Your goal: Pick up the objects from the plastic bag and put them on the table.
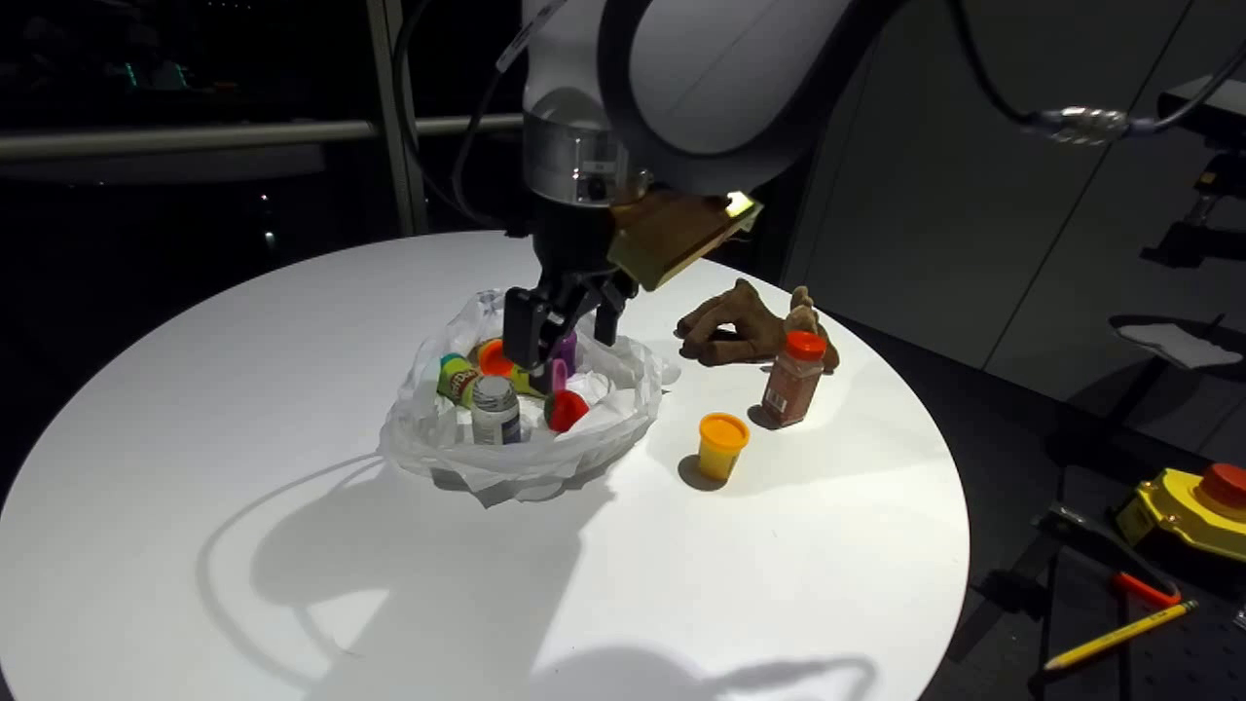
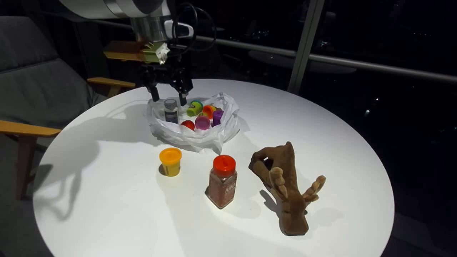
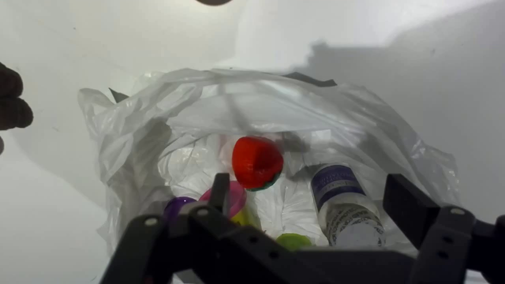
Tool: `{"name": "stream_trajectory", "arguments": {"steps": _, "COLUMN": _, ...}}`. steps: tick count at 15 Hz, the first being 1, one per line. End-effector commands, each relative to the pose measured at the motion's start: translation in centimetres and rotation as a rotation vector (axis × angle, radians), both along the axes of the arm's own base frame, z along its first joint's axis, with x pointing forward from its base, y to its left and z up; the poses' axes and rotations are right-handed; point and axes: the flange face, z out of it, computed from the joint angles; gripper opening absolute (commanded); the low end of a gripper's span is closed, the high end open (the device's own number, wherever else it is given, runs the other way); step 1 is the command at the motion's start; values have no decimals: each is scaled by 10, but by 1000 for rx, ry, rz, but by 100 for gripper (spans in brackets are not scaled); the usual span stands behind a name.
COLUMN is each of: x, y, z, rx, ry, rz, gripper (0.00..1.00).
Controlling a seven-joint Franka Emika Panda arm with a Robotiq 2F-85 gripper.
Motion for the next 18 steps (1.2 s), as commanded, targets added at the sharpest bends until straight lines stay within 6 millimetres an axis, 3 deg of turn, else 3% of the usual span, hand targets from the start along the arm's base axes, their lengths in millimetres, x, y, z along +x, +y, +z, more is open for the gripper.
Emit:
{"name": "stream_trajectory", "arguments": {"steps": 1, "x": 40, "y": 3, "z": -24, "rx": -67, "ry": -14, "rz": 33, "gripper": 100}}
{"name": "stream_trajectory", "arguments": {"steps": 9, "x": 73, "y": -22, "z": -67, "rx": -109, "ry": 57, "rz": 15, "gripper": 100}}
{"name": "stream_trajectory", "arguments": {"steps": 18, "x": 80, "y": -28, "z": -67, "rx": -31, "ry": 179, "rz": 0, "gripper": 100}}
